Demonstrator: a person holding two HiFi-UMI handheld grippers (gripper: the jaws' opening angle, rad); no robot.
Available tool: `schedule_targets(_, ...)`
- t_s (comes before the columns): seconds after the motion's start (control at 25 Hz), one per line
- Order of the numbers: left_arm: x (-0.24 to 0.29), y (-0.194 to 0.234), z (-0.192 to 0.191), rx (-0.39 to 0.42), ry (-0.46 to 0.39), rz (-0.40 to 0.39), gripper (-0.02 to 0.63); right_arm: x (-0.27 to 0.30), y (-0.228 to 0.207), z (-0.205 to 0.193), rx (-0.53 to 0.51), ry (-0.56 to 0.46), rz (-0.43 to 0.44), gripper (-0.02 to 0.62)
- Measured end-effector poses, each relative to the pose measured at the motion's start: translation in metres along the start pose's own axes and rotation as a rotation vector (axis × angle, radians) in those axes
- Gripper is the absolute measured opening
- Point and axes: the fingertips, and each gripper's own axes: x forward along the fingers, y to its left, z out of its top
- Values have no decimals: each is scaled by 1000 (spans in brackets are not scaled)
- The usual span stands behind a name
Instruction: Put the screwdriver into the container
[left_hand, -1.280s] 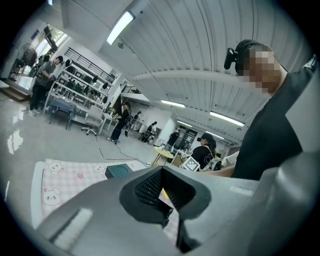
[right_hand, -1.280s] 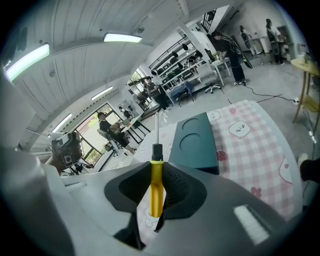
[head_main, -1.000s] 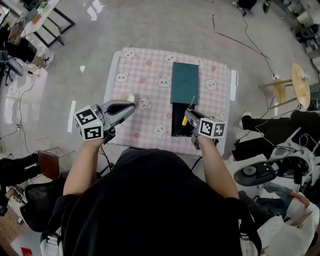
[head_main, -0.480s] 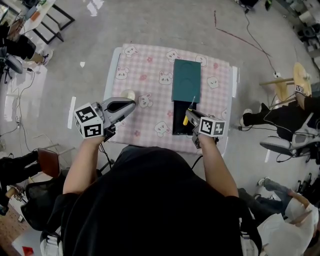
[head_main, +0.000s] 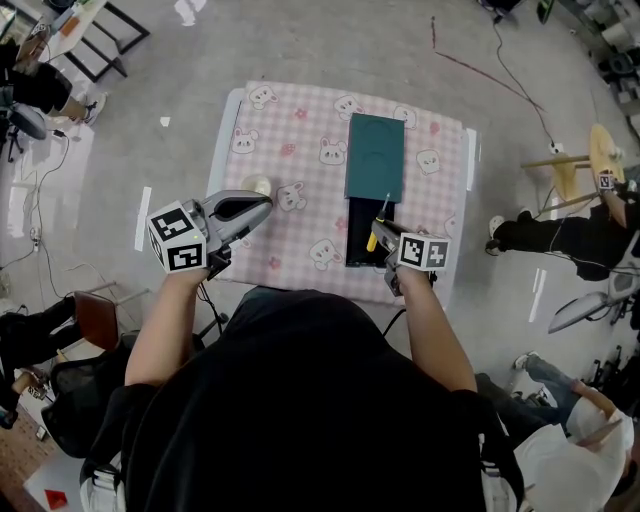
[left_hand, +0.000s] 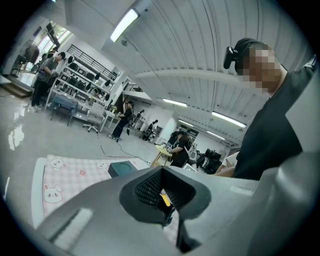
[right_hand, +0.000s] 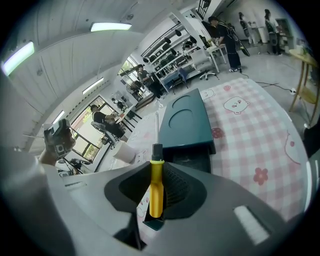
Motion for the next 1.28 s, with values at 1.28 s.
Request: schedule_targets(1.28,2,1,-3,-21,4,4,0,27,-6,-41,-15,151,-16,104)
